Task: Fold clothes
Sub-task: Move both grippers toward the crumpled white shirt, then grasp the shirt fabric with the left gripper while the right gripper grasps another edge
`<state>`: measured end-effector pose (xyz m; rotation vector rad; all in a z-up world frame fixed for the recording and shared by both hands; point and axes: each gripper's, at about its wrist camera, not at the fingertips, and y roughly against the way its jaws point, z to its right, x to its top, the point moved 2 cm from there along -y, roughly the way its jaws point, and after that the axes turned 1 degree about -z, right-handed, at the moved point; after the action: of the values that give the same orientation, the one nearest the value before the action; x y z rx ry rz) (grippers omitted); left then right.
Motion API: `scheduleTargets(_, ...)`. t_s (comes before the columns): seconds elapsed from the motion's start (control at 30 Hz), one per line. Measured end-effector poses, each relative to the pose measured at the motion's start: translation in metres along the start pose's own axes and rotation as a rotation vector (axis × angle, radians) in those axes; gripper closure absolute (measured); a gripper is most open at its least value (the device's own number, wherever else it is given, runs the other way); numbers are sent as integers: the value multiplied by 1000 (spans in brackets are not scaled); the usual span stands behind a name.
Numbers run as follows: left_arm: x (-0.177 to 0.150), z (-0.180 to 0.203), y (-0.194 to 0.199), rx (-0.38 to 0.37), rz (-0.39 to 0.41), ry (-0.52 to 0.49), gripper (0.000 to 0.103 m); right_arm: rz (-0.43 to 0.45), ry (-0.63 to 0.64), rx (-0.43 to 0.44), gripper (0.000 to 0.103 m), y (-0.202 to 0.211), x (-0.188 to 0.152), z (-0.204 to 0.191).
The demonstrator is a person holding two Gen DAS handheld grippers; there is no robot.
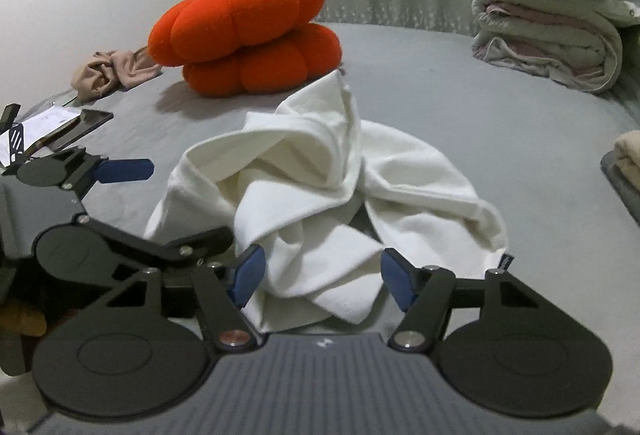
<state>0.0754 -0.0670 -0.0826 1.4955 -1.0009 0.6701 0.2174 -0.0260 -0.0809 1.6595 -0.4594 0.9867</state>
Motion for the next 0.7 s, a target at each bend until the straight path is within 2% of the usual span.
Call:
scheduleTargets(0.27, -2, -5, 3, 9, -65, 30, 1, -35, -27, -40, 34, -6, -2, -3)
scheduleTargets(0.7, -4, -13, -2, 22, -119, 65, 1, -64, -66, -98, 23, -13, -7, -5)
